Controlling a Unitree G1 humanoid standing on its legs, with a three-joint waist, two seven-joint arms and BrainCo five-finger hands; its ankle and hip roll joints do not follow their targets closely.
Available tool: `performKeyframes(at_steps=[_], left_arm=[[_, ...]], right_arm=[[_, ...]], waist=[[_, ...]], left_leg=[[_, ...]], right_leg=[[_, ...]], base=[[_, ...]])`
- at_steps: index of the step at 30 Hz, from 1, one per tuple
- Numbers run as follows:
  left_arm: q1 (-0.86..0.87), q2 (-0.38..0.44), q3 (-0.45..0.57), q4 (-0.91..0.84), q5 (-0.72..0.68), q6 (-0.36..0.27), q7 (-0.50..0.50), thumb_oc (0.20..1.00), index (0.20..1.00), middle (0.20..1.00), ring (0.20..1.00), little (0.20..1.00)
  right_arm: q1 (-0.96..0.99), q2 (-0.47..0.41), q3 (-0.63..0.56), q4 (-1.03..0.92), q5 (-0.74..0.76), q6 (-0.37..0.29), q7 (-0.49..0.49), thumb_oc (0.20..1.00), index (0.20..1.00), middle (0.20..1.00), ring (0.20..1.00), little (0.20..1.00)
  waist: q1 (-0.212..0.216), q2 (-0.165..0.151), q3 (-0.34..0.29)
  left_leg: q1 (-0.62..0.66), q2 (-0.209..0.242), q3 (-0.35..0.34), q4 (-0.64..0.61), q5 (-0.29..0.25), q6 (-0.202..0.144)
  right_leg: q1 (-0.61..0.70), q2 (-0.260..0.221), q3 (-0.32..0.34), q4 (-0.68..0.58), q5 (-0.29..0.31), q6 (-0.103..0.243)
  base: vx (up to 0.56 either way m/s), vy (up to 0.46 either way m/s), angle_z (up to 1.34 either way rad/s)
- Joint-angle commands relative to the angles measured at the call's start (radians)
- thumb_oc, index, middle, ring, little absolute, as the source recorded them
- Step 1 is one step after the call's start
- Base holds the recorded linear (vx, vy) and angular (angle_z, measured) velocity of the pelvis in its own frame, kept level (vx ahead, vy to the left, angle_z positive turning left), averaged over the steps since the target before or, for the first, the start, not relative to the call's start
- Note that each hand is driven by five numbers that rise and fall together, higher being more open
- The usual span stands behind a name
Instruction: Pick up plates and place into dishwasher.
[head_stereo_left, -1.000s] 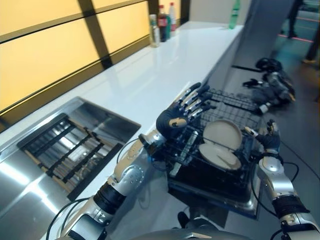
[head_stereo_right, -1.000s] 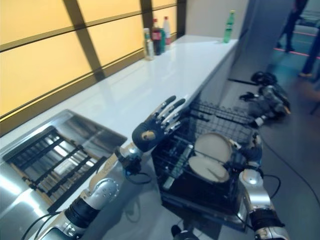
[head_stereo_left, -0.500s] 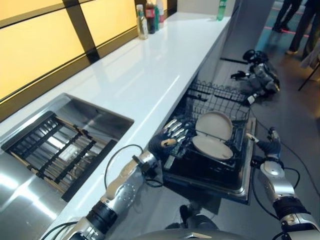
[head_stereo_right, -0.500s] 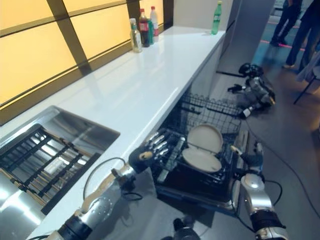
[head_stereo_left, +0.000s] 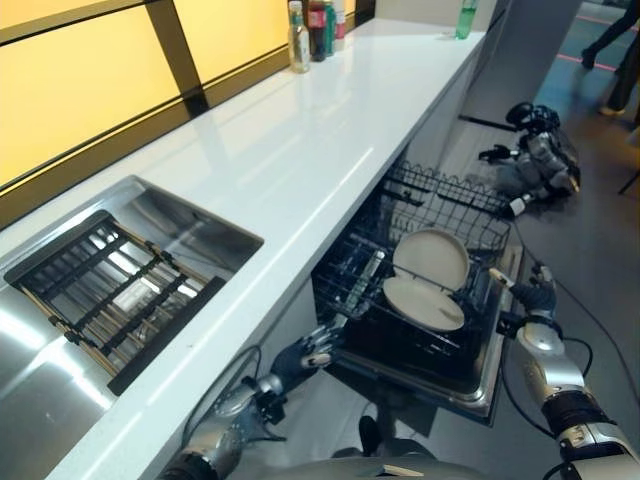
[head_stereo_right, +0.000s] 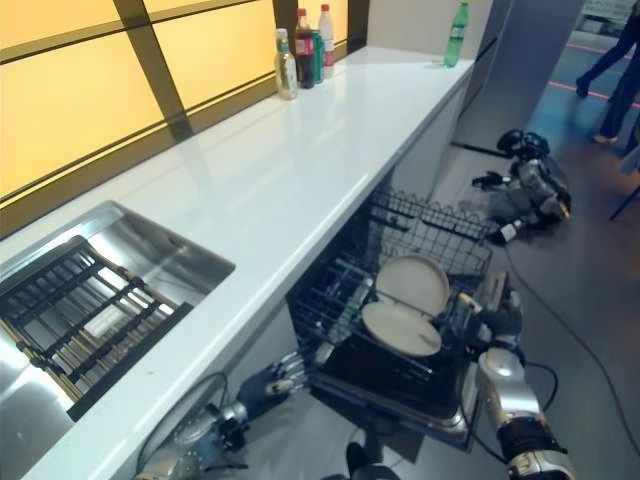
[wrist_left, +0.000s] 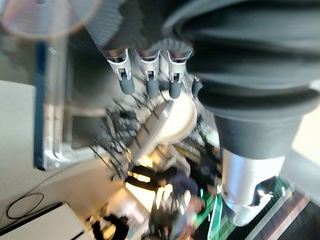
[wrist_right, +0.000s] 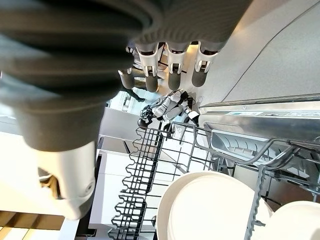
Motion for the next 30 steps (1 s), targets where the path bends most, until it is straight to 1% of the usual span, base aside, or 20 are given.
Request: performKeyframes(at_steps=[1,4,6,9,11,13,17,19,21,24,28,30], left_arm=[[0.026,-0.015,0.049,0.076,0.099,-0.032,-0.028,1.000,1.000,1.000,1.000,1.000],[0.035,-0.009,0.097,0.178,0.182,-0.023,0.006,1.000,1.000,1.000,1.000,1.000],[0.051,-0.001,0.128,0.244,0.239,-0.042,0.040,1.000,1.000,1.000,1.000,1.000],[0.067,0.015,0.167,0.298,0.298,-0.071,0.043,1.000,1.000,1.000,1.000,1.000],[0.070,0.024,0.168,0.311,0.329,-0.091,0.054,1.000,1.000,1.000,1.000,1.000],[0.070,0.031,0.170,0.334,0.364,-0.112,0.086,1.000,1.000,1.000,1.000,1.000],[0.067,0.042,0.189,0.368,0.368,-0.108,0.146,1.000,1.000,1.000,1.000,1.000],[0.065,0.046,0.195,0.374,0.363,-0.103,0.163,1.000,1.000,1.000,1.000,1.000],[0.061,0.047,0.203,0.381,0.357,-0.101,0.174,1.000,1.000,1.000,1.000,1.000],[0.065,0.040,0.197,0.386,0.353,-0.108,0.193,1.000,1.000,1.000,1.000,1.000],[0.063,0.044,0.198,0.376,0.318,-0.115,0.191,1.000,1.000,1.000,1.000,1.000],[0.053,0.048,0.194,0.371,0.303,-0.117,0.188,1.000,1.000,1.000,1.000,1.000]], right_arm=[[-0.058,-0.015,-0.053,0.048,0.010,-0.046,0.019,1.000,1.000,1.000,1.000,1.000],[-0.055,-0.012,-0.059,0.059,0.005,-0.038,0.023,1.000,1.000,1.000,1.000,1.000],[-0.048,-0.010,-0.065,0.071,-0.001,-0.042,0.024,1.000,1.000,1.000,1.000,1.000],[-0.052,-0.008,-0.074,0.083,0.027,-0.051,-0.014,1.000,1.000,1.000,1.000,1.000],[-0.066,-0.011,-0.091,0.109,0.049,-0.073,-0.026,1.000,1.000,1.000,1.000,1.000],[-0.085,-0.014,-0.104,0.139,0.066,-0.090,-0.018,1.000,1.000,1.000,1.000,1.000],[-0.125,-0.028,-0.116,0.155,0.121,-0.106,-0.032,1.000,1.000,1.000,1.000,1.000],[-0.146,-0.035,-0.133,0.163,0.159,-0.135,-0.037,1.000,1.000,1.000,1.000,1.000],[-0.166,-0.040,-0.163,0.183,0.202,-0.152,-0.015,1.000,1.000,1.000,1.000,1.000],[-0.188,-0.061,-0.168,0.226,0.198,-0.143,-0.009,1.000,1.000,1.000,1.000,1.000],[-0.199,-0.087,-0.180,0.283,0.209,-0.142,-0.008,1.000,1.000,1.000,1.000,1.000],[-0.218,-0.101,-0.189,0.337,0.258,-0.141,0.024,1.000,1.000,1.000,1.000,1.000]], waist=[[0.037,-0.023,-0.012],[0.041,-0.028,-0.001],[0.049,-0.029,0.013],[0.061,-0.031,0.036],[0.065,-0.028,0.054],[0.068,-0.023,0.078],[0.066,-0.016,0.120],[0.066,-0.012,0.140],[0.066,-0.006,0.164],[0.068,0.003,0.185],[0.072,0.012,0.199],[0.074,0.019,0.210]], left_leg=[[-0.128,-0.041,-0.028,0.097,0.001,0.083],[-0.133,-0.036,-0.016,0.113,-0.003,0.083],[-0.149,-0.036,-0.015,0.135,-0.006,0.082],[-0.179,-0.039,-0.010,0.168,-0.012,0.085],[-0.215,-0.037,-0.008,0.206,-0.020,0.085],[-0.251,-0.032,-0.002,0.249,-0.028,0.086],[-0.302,-0.030,0.002,0.313,-0.040,0.085],[-0.336,-0.031,-0.001,0.355,-0.048,0.083],[-0.372,-0.031,-0.002,0.406,-0.065,0.081],[-0.406,-0.030,-0.009,0.455,-0.078,0.077],[-0.435,-0.034,-0.024,0.479,-0.079,0.073],[-0.456,-0.036,-0.032,0.504,-0.084,0.072]], right_leg=[[-0.020,-0.032,-0.049,0.117,-0.039,0.057],[-0.027,-0.038,-0.057,0.123,-0.043,0.062],[-0.032,-0.046,-0.067,0.126,-0.042,0.066],[-0.043,-0.056,-0.078,0.132,-0.043,0.068],[-0.063,-0.060,-0.080,0.147,-0.044,0.065],[-0.093,-0.065,-0.087,0.174,-0.044,0.064],[-0.132,-0.073,-0.094,0.209,-0.046,0.060],[-0.148,-0.075,-0.097,0.226,-0.050,0.055],[-0.172,-0.076,-0.102,0.259,-0.064,0.047],[-0.195,-0.072,-0.107,0.300,-0.084,0.034],[-0.213,-0.066,-0.114,0.328,-0.104,0.018],[-0.230,-0.066,-0.118,0.353,-0.114,0.010]], base=[[0.06,-0.043,0.00],[0.05,-0.046,0.02],[0.04,-0.051,0.05],[0.02,-0.052,0.09],[-0.04,-0.045,0.18],[-0.06,-0.050,0.21],[-0.03,-0.048,0.16],[-0.04,-0.043,0.02],[-0.05,-0.034,-0.01],[0.00,0.000,0.00],[0.02,-0.011,0.00],[0.02,-0.010,0.04]])
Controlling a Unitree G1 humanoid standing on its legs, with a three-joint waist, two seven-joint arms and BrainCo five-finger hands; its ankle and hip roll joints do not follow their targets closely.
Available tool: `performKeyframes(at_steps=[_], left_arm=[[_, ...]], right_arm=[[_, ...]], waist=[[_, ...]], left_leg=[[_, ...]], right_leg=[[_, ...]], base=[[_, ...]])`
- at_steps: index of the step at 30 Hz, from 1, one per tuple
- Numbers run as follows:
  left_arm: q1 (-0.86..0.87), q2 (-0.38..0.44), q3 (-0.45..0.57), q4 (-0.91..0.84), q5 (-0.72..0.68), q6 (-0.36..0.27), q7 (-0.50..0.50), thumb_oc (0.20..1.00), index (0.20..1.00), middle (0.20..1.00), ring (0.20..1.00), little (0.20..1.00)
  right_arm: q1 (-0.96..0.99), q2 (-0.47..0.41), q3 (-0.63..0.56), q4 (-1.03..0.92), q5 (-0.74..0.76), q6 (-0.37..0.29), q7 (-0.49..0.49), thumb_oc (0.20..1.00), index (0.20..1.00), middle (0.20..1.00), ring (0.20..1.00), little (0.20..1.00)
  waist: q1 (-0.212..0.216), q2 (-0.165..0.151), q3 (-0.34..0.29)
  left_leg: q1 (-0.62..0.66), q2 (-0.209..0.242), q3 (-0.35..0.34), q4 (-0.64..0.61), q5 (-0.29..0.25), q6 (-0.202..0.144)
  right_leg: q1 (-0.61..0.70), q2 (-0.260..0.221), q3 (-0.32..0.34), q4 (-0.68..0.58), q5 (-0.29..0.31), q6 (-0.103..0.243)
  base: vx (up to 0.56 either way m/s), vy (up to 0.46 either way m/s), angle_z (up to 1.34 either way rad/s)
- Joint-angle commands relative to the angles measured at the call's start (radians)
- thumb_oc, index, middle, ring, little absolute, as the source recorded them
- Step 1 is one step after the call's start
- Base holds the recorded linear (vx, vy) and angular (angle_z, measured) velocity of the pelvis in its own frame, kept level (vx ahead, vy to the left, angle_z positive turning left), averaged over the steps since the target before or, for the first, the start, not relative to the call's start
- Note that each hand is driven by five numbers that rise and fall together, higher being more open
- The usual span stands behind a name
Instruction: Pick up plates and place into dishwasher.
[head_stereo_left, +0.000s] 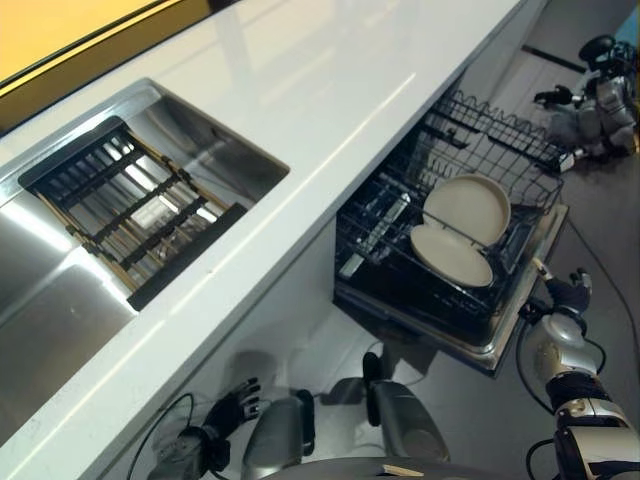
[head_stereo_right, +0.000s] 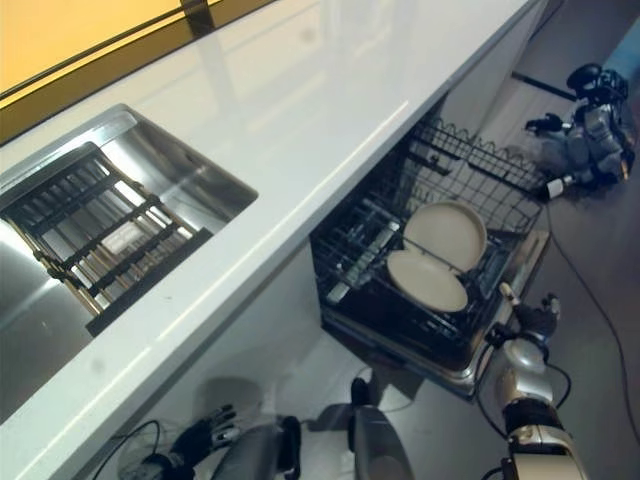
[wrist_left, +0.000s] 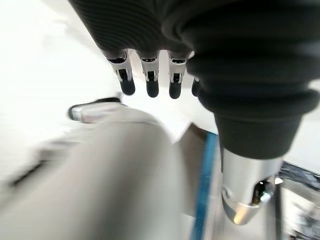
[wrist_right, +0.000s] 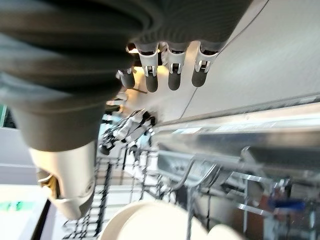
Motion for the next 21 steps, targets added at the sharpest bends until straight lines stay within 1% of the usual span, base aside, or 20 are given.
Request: performKeyframes(at_steps=[1,2,3,4,6,7,9,10,12,15,21], left_arm=[[0.031,0.013,0.007,-0.029,-0.031,-0.021,0.000,1.000,1.000,1.000,1.000,1.000],[0.031,0.012,0.002,-0.032,-0.029,-0.023,0.004,1.000,1.000,1.000,1.000,1.000],[0.030,0.014,-0.006,-0.038,-0.029,-0.026,0.008,1.000,1.000,1.000,1.000,1.000],[0.024,0.020,-0.014,-0.051,-0.030,-0.027,0.008,1.000,1.000,1.000,1.000,1.000],[0.008,0.027,-0.034,-0.063,-0.041,-0.038,0.000,1.000,1.000,1.000,1.000,1.000],[-0.002,0.033,-0.044,-0.074,-0.051,-0.046,-0.006,1.000,1.000,1.000,1.000,1.000],[-0.022,0.043,-0.065,-0.100,-0.063,-0.058,-0.007,1.000,1.000,1.000,1.000,1.000],[-0.027,0.045,-0.078,-0.108,-0.074,-0.073,-0.007,1.000,1.000,1.000,1.000,1.000],[-0.033,0.050,-0.093,-0.133,-0.093,-0.085,-0.002,1.000,1.000,1.000,1.000,1.000],[-0.041,0.058,-0.115,-0.170,-0.119,-0.088,0.017,1.000,1.000,1.000,1.000,1.000],[-0.031,0.069,-0.147,-0.215,-0.135,-0.082,0.040,1.000,1.000,1.000,1.000,1.000]], right_arm=[[-0.071,-0.074,-0.040,0.078,0.085,-0.041,0.056,1.000,1.000,1.000,1.000,1.000],[-0.076,-0.077,-0.041,0.097,0.101,-0.041,0.077,1.000,1.000,1.000,1.000,1.000],[-0.082,-0.076,-0.038,0.118,0.128,-0.039,0.119,1.000,1.000,1.000,1.000,1.000],[-0.099,-0.075,-0.030,0.132,0.162,-0.024,0.156,1.000,1.000,1.000,1.000,1.000],[-0.130,-0.084,-0.014,0.185,0.175,-0.032,0.181,1.000,1.000,1.000,1.000,1.000],[-0.151,-0.091,-0.004,0.203,0.206,-0.030,0.207,1.000,1.000,1.000,1.000,1.000],[-0.178,-0.097,0.007,0.224,0.236,-0.039,0.230,1.000,1.000,1.000,1.000,1.000],[-0.193,-0.098,0.012,0.237,0.264,-0.047,0.250,1.000,1.000,1.000,1.000,1.000],[-0.212,-0.102,0.011,0.246,0.294,-0.053,0.269,1.000,1.000,1.000,1.000,1.000],[-0.246,-0.114,0.002,0.284,0.361,-0.057,0.307,1.000,1.000,1.000,1.000,1.000],[-0.303,-0.150,0.009,0.312,0.350,-0.029,0.350,1.000,1.000,1.000,1.000,1.000]], waist=[[0.028,-0.001,-0.002],[0.029,0.002,0.002],[0.032,0.006,0.009],[0.037,0.013,0.020],[0.043,0.027,0.036],[0.046,0.036,0.047],[0.048,0.048,0.063],[0.048,0.054,0.072],[0.049,0.066,0.087],[0.051,0.083,0.104],[0.065,0.105,0.112]], left_leg=[[-0.091,-0.042,0.004,0.043,0.046,0.054],[-0.098,-0.044,-0.001,0.053,0.044,0.054],[-0.106,-0.047,-0.005,0.061,0.043,0.055],[-0.116,-0.051,-0.011,0.066,0.046,0.055],[-0.140,-0.057,-0.020,0.076,0.053,0.050],[-0.153,-0.060,-0.024,0.078,0.058,0.050],[-0.174,-0.065,-0.027,0.079,0.067,0.047],[-0.184,-0.066,-0.029,0.078,0.073,0.045],[-0.199,-0.065,-0.030,0.093,0.068,0.042],[-0.231,-0.071,-0.035,0.116,0.071,0.038],[-0.257,-0.091,-0.056,0.149,0.078,0.037]], right_leg=[[0.006,-0.025,-0.024,0.094,-0.038,0.004],[0.000,-0.023,-0.025,0.104,-0.041,0.001],[-0.007,-0.022,-0.025,0.114,-0.045,-0.003],[-0.014,-0.021,-0.028,0.123,-0.050,-0.009],[-0.033,-0.022,-0.033,0.143,-0.056,-0.017],[-0.046,-0.022,-0.036,0.153,-0.060,-0.020],[-0.065,-0.021,-0.042,0.165,-0.066,-0.028],[-0.076,-0.021,-0.044,0.172,-0.069,-0.032],[-0.087,-0.019,-0.051,0.189,-0.082,-0.038],[-0.108,-0.018,-0.061,0.214,-0.096,-0.051],[-0.118,-0.017,-0.068,0.244,-0.117,-0.068]], base=[[0.05,-0.025,0.10],[0.07,-0.037,0.13],[0.05,-0.038,0.14],[0.03,-0.033,0.11],[-0.02,-0.010,0.10],[-0.06,0.008,0.11],[-0.06,0.014,0.10],[-0.02,0.017,0.10],[0.00,0.023,0.11],[0.00,0.016,0.04],[0.04,0.022,0.06]])
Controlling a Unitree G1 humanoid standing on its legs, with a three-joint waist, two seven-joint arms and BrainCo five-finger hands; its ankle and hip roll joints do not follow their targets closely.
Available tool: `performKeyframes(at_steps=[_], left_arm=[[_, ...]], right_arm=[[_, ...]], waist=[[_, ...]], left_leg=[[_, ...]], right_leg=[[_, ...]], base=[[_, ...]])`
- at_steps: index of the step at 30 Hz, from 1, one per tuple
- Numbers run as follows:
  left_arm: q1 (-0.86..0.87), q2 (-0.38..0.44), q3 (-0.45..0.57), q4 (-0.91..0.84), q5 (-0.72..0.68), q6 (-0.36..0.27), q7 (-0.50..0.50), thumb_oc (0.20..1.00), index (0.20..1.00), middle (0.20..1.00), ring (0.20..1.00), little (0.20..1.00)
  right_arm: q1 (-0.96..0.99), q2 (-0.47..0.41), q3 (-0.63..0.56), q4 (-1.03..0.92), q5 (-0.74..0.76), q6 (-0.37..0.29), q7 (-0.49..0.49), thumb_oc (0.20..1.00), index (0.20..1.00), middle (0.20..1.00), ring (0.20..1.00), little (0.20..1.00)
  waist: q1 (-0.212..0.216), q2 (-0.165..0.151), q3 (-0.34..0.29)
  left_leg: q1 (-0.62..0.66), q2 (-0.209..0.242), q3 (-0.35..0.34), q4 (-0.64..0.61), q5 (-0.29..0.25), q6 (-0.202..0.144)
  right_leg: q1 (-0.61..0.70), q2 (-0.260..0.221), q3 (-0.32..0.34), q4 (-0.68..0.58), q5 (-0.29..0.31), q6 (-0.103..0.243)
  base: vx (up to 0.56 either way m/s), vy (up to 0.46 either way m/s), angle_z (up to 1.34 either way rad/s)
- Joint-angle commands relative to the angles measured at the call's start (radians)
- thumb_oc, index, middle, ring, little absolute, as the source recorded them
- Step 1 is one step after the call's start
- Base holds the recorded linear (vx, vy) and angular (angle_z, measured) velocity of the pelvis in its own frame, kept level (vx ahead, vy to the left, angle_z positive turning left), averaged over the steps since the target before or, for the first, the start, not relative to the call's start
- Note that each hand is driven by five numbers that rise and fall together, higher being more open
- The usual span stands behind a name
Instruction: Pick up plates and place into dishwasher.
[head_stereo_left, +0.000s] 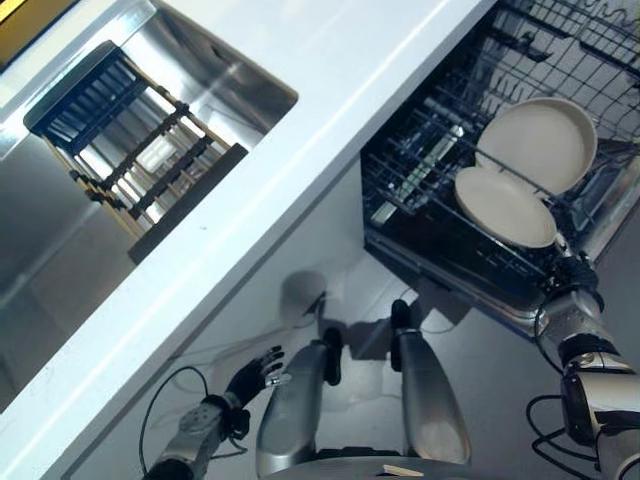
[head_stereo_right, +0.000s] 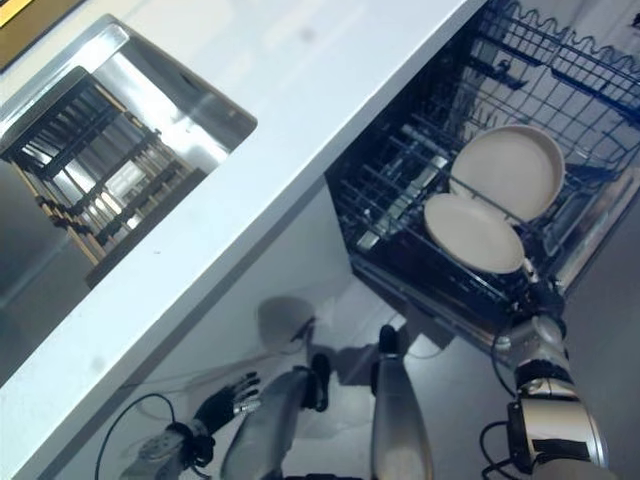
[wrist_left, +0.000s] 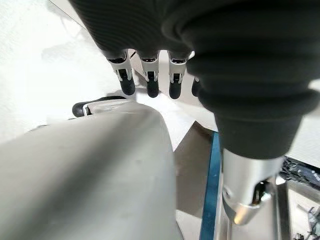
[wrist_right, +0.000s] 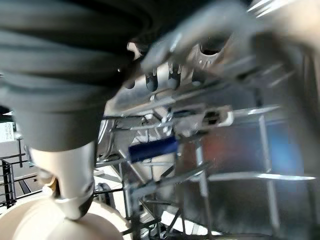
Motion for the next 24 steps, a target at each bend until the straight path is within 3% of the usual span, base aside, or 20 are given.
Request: performKeyframes(at_steps=[1,10,17,24], left_arm=[[0.057,0.060,-0.017,-0.063,-0.048,-0.020,0.023,1.000,1.000,1.000,1.000,1.000],[0.084,0.055,-0.002,-0.050,-0.050,-0.043,0.057,1.000,1.000,1.000,1.000,1.000],[0.075,0.056,0.018,-0.065,-0.059,-0.051,0.084,1.000,1.000,1.000,1.000,1.000],[0.080,0.044,0.017,-0.063,-0.033,-0.062,0.117,1.000,1.000,1.000,1.000,1.000]], right_arm=[[-0.061,-0.074,0.022,0.016,-0.009,-0.029,0.033,1.000,1.000,1.000,1.000,1.000],[-0.145,-0.096,0.073,-0.003,-0.142,-0.007,0.014,1.000,1.000,1.000,1.000,1.000],[-0.162,-0.060,0.076,-0.025,-0.081,-0.011,0.010,1.000,1.000,1.000,1.000,1.000],[-0.204,0.016,0.042,-0.025,0.065,-0.035,0.067,1.000,1.000,1.000,1.000,1.000]], waist=[[0.037,-0.007,-0.031],[0.070,-0.013,-0.028],[0.090,-0.020,-0.025],[0.114,-0.011,-0.014]], left_leg=[[-0.071,-0.046,-0.007,0.023,0.079,0.031],[-0.077,-0.053,-0.022,0.037,0.097,0.027],[-0.074,-0.044,-0.027,0.007,0.120,0.023],[-0.072,-0.043,-0.043,-0.005,0.133,0.020]], right_leg=[[0.074,0.017,-0.046,0.058,-0.076,-0.065],[0.084,0.017,-0.056,0.062,-0.085,-0.074],[0.091,0.017,-0.071,0.049,-0.082,-0.071],[0.097,0.016,-0.092,0.048,-0.084,-0.072]], base=[[0.00,0.000,0.00],[0.01,0.005,0.02],[-0.02,-0.024,0.08],[-0.03,-0.012,0.07]])
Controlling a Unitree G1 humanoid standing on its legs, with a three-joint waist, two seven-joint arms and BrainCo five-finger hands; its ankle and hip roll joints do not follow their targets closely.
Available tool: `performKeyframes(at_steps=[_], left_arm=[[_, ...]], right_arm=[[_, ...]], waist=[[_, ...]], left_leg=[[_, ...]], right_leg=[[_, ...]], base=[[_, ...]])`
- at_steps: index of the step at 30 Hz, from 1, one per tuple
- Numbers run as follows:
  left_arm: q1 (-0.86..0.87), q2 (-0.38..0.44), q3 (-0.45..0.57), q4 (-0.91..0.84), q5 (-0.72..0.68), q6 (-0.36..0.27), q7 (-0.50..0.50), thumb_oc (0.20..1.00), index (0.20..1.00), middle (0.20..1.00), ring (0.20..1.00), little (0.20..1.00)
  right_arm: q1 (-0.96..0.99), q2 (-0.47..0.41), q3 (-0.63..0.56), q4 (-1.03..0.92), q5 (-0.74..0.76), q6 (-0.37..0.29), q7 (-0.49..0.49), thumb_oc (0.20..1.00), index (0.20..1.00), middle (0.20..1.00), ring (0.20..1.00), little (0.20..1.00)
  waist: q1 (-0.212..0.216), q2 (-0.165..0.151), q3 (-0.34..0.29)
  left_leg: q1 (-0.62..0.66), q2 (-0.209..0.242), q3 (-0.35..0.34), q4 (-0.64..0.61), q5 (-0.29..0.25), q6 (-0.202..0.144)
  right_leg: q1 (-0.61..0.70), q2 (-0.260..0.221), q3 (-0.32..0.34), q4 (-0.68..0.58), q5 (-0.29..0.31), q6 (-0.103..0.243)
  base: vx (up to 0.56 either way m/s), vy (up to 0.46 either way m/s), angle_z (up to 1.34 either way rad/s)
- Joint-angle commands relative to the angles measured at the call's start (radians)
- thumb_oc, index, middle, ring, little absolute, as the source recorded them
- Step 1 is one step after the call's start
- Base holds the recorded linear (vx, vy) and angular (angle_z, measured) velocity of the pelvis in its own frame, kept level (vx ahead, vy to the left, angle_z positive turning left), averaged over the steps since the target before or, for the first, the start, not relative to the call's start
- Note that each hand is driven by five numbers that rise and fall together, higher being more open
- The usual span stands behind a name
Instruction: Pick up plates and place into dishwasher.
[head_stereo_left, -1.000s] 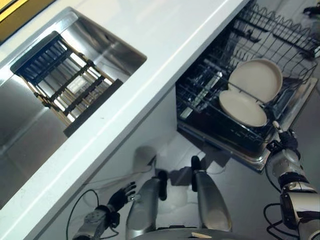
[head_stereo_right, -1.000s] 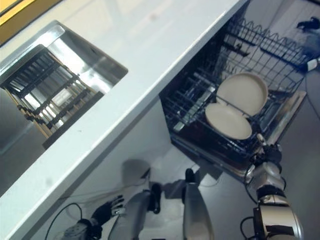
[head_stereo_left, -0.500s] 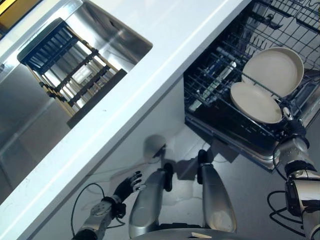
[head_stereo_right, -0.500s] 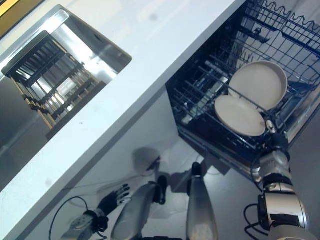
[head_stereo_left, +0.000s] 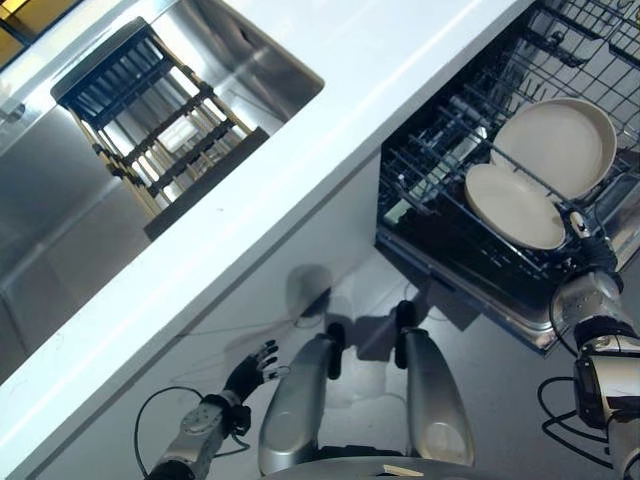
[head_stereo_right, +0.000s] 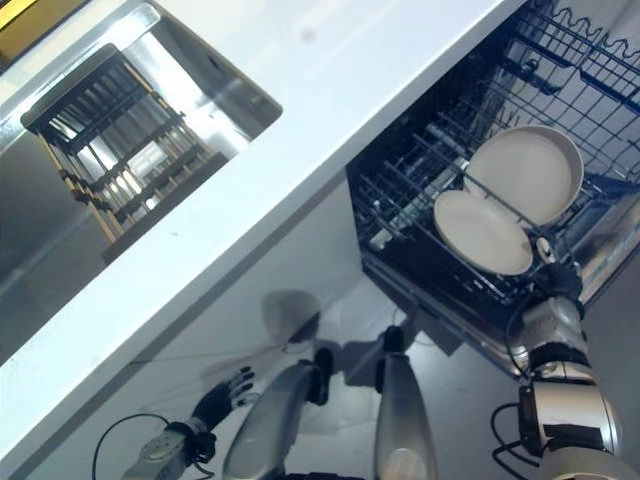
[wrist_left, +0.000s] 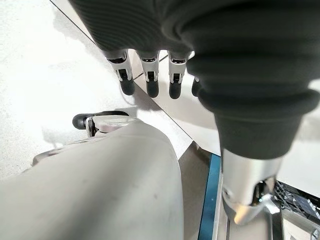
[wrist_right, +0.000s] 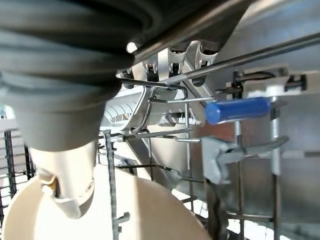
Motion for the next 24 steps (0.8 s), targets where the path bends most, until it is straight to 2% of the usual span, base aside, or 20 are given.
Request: performKeyframes(at_steps=[1,9,15,19,24], left_arm=[[0.073,0.044,0.028,-0.051,-0.006,-0.042,0.024,1.000,1.000,1.000,1.000,1.000],[0.078,0.041,0.021,-0.082,-0.013,-0.043,0.050,1.000,1.000,1.000,1.000,1.000],[0.078,0.051,0.018,-0.098,-0.023,-0.038,0.062,1.000,1.000,1.000,1.000,1.000],[0.083,0.063,0.026,-0.108,-0.018,-0.034,0.054,1.000,1.000,1.000,1.000,1.000],[0.084,0.080,0.030,-0.119,-0.011,-0.032,0.041,1.000,1.000,1.000,1.000,1.000]], right_arm=[[-0.147,0.060,0.029,-0.030,0.060,-0.053,0.101,1.000,1.000,1.000,1.000,1.000],[-0.194,0.109,0.012,-0.059,0.273,-0.023,0.248,1.000,1.000,1.000,1.000,1.000],[-0.224,0.126,0.025,-0.093,0.332,-0.016,0.329,1.000,1.000,1.000,1.000,1.000],[-0.238,0.125,0.040,-0.110,0.312,-0.022,0.338,1.000,1.000,1.000,1.000,1.000],[-0.273,0.096,0.086,-0.095,0.154,0.005,0.273,1.000,1.000,1.000,1.000,1.000]], waist=[[0.071,-0.023,-0.024],[0.082,-0.006,-0.024],[0.088,0.000,-0.024],[0.096,-0.001,-0.023],[0.109,-0.003,-0.022]], left_leg=[[-0.054,-0.035,0.013,-0.022,0.124,0.028],[-0.059,-0.040,-0.007,-0.037,0.142,0.022],[-0.060,-0.036,-0.020,-0.071,0.159,0.016],[-0.060,-0.035,-0.033,-0.084,0.172,0.012],[-0.064,-0.039,-0.048,-0.086,0.178,0.011]], right_leg=[[0.098,0.025,-0.044,0.025,-0.072,-0.056],[0.096,0.033,-0.039,0.017,-0.072,-0.061],[0.091,0.041,-0.039,0.004,-0.070,-0.061],[0.092,0.047,-0.044,-0.001,-0.072,-0.063],[0.095,0.048,-0.054,-0.003,-0.073,-0.069]], base=[[0.00,0.000,0.00],[0.00,0.000,0.00],[0.00,0.000,0.00],[0.00,-0.037,-0.01],[0.00,-0.042,0.11]])
